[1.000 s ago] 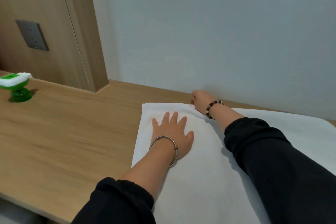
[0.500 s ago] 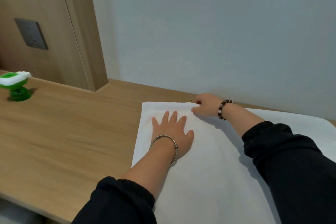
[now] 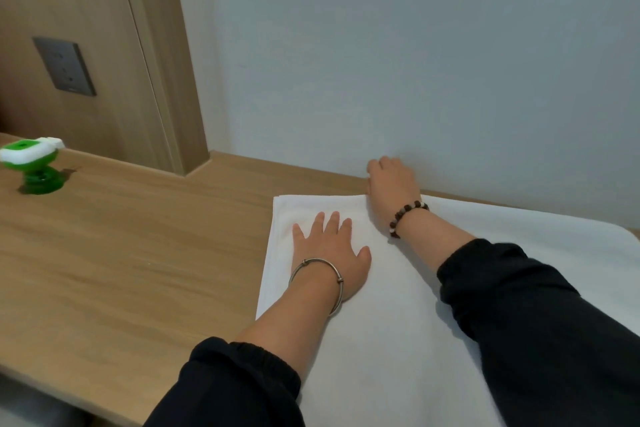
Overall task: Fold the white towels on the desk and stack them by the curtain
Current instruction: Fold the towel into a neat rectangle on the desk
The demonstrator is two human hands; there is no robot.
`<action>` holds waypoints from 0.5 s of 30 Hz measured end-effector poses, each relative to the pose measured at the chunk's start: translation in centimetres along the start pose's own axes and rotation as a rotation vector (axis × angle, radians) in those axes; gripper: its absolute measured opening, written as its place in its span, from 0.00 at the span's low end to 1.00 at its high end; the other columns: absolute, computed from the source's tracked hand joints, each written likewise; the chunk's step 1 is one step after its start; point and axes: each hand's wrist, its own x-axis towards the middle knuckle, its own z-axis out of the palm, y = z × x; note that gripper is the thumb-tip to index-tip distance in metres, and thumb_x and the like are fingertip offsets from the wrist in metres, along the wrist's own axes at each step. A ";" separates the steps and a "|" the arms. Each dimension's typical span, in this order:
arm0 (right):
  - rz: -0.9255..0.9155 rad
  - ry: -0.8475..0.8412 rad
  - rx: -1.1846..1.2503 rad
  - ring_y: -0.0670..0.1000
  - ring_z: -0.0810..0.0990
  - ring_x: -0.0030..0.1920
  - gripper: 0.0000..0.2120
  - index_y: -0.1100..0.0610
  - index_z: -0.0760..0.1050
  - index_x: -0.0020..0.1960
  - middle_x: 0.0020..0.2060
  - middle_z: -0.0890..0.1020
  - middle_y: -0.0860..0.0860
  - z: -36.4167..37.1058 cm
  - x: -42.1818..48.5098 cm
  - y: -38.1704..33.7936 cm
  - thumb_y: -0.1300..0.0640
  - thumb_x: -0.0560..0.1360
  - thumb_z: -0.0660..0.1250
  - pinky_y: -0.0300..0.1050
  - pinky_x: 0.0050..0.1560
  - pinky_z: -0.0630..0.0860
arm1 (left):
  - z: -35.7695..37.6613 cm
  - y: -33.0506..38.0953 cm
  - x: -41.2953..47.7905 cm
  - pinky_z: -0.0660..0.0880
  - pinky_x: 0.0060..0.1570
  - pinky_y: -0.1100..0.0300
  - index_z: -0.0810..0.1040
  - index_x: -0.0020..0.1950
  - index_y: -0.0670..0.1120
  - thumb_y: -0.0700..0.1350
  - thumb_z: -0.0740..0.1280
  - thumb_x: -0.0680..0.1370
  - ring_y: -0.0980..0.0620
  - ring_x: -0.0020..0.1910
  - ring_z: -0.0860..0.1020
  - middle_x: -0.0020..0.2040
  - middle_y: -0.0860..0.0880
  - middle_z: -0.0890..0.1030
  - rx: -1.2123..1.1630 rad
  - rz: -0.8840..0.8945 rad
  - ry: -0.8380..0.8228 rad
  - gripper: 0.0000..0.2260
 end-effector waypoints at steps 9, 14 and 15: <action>0.032 -0.562 0.125 0.50 0.43 0.77 0.28 0.48 0.44 0.78 0.78 0.44 0.48 3.3 -3.4 5.9 0.40 0.81 0.40 0.57 0.74 0.41 | -0.2 -0.1 0.2 0.37 0.72 0.41 0.43 0.78 0.51 0.59 0.43 0.80 0.48 0.77 0.39 0.79 0.51 0.41 0.044 -0.034 -0.042 0.29; 0.155 -0.498 0.074 0.51 0.51 0.76 0.26 0.53 0.51 0.78 0.77 0.54 0.51 3.5 -3.7 11.1 0.44 0.82 0.42 0.53 0.75 0.48 | 0.0 -0.5 0.3 0.37 0.70 0.39 0.43 0.77 0.57 0.62 0.42 0.78 0.46 0.77 0.39 0.78 0.51 0.41 0.071 -0.013 -0.057 0.28; 0.146 -0.475 0.072 0.51 0.53 0.76 0.26 0.54 0.53 0.77 0.77 0.55 0.52 3.4 -4.0 11.5 0.46 0.82 0.43 0.52 0.75 0.49 | -0.1 -0.7 0.5 0.38 0.70 0.38 0.44 0.77 0.59 0.64 0.42 0.78 0.46 0.77 0.38 0.78 0.51 0.40 0.074 -0.013 -0.063 0.28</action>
